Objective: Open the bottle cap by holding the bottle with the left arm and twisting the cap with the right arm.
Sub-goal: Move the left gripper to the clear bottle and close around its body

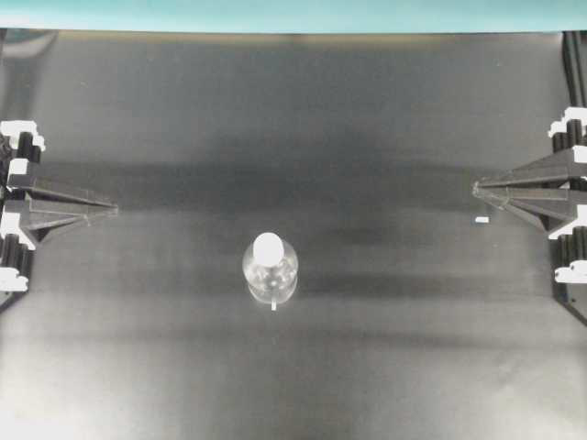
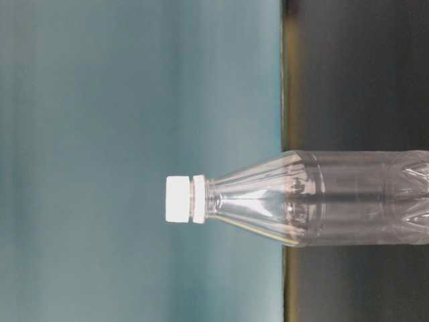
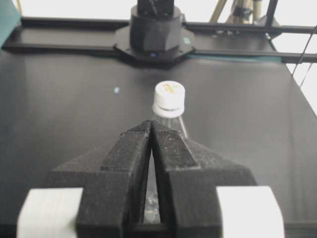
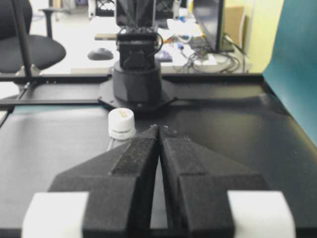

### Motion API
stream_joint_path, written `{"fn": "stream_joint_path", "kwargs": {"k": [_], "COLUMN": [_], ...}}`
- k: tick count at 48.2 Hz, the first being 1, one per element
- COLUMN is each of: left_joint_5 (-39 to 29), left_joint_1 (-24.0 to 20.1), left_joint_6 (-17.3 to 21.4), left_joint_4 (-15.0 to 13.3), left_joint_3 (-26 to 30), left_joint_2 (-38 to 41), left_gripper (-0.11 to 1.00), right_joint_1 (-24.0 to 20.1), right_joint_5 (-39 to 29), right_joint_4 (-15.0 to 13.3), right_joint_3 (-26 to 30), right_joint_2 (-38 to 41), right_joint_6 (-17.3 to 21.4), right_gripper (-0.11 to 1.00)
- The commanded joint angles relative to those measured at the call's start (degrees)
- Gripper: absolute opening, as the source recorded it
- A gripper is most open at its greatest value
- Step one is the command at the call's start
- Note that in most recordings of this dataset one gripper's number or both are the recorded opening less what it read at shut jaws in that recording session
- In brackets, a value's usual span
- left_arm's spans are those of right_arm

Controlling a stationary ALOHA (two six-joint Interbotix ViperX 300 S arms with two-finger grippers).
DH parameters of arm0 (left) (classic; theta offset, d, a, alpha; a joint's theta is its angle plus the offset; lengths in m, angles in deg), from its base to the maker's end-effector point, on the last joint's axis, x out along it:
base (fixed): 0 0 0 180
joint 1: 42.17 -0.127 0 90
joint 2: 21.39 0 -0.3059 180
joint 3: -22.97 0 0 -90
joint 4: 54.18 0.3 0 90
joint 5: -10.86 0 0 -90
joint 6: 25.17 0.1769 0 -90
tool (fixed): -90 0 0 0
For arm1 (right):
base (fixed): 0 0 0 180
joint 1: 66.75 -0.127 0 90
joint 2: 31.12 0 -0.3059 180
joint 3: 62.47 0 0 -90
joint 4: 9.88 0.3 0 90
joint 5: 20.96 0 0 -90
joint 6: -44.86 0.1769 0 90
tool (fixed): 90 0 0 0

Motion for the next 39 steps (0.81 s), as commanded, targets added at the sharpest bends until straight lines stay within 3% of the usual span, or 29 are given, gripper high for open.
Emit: {"fn": "stream_joint_path", "kwargs": {"k": [1,4,9,27,32,39], "left_joint_5": [0.1,0.1,0.5,4.1,4.2,5.4], "left_joint_1": [-0.8,-1.0,-0.7,-0.4,-0.4,1.5], "left_joint_6": [-0.8,-0.8,-1.1,-0.9,-0.8,-2.5], "left_joint_4": [2.3,2.3,2.3,2.3,2.3,2.3], "left_joint_3": [3.5,5.0,6.9,12.8,15.8,20.3], "left_joint_2": [2.3,4.3,7.7,19.7,23.5,29.9], "left_gripper": [0.14,0.18,0.09,0.12,0.27,0.66], "right_joint_1": [0.9,0.9,0.9,0.9,0.9,1.1], "right_joint_5": [0.1,-1.5,-5.8,-15.0,-15.1,-15.3], "right_joint_4": [0.2,0.6,1.3,1.6,1.6,1.6], "right_joint_3": [0.4,0.4,1.5,6.0,6.0,6.0], "right_joint_2": [1.1,1.6,2.9,7.8,8.5,8.8], "right_joint_6": [0.1,0.1,0.1,0.1,0.3,1.4], "right_gripper": [0.03,0.03,0.0,0.0,0.0,0.0]}}
